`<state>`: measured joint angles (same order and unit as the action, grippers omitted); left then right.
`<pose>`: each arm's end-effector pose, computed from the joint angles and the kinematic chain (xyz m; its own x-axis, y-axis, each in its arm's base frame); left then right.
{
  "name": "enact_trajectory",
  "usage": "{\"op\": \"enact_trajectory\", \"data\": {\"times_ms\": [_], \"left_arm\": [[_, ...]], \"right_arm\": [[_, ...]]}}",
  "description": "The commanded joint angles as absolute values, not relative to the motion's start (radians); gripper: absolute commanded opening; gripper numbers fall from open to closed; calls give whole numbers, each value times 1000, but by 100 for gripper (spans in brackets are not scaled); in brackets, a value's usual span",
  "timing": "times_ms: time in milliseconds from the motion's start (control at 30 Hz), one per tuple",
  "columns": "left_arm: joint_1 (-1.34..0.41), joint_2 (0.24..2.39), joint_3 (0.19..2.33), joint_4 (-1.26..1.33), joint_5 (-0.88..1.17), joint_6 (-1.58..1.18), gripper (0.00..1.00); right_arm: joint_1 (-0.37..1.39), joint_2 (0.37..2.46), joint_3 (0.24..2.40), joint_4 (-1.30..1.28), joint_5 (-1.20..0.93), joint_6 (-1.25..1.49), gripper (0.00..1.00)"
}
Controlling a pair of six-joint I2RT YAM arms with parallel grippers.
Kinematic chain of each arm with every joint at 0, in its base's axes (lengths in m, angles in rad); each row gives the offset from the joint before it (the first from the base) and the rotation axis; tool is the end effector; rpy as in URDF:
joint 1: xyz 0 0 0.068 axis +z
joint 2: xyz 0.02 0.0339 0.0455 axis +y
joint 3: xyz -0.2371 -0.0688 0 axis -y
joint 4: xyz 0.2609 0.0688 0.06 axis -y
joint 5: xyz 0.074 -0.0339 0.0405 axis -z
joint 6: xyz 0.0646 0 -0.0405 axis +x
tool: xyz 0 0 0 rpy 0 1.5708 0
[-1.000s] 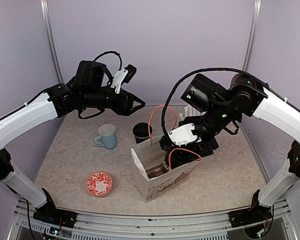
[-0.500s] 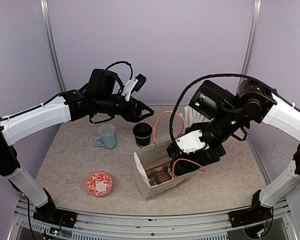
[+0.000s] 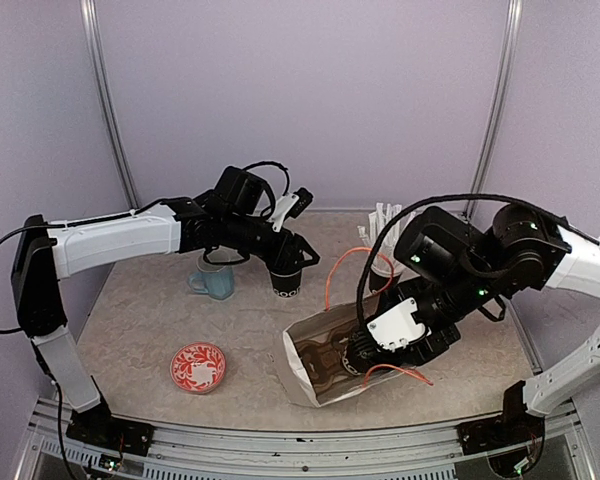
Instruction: Pack the takeout coffee
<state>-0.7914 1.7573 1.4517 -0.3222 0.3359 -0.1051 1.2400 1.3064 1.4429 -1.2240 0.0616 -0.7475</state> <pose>0.2942 -0.3280 0.2459 -0.5007 0.3658 -0.7845 0.8110 0.5150 -0.2774 0.0923 0.2566 0.3147 0.4245 -0.8530 -0.3037 -0.8810 -0.3117 -0.3559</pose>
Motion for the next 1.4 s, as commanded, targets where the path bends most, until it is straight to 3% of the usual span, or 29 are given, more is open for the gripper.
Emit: {"op": "enact_trajectory", "data": {"times_ms": [0,500,1033,1367], "left_arm": [[-787,1781,1448,-297,375,-111,56],[-809,1830,1427,-311,453,-94,56],[-824,1881,1499,-376,496,-44,56],[-822,1927,1554,-414,517,-30,54]], "right_arm": [[1269,1265,1338,-1114,167,-785,44],[1351,1164,1108,-855,397,-901,45],[1357,1112,1035,-905,364,-952,45],[1356,1077,957,-771,401,-1003,45]]}}
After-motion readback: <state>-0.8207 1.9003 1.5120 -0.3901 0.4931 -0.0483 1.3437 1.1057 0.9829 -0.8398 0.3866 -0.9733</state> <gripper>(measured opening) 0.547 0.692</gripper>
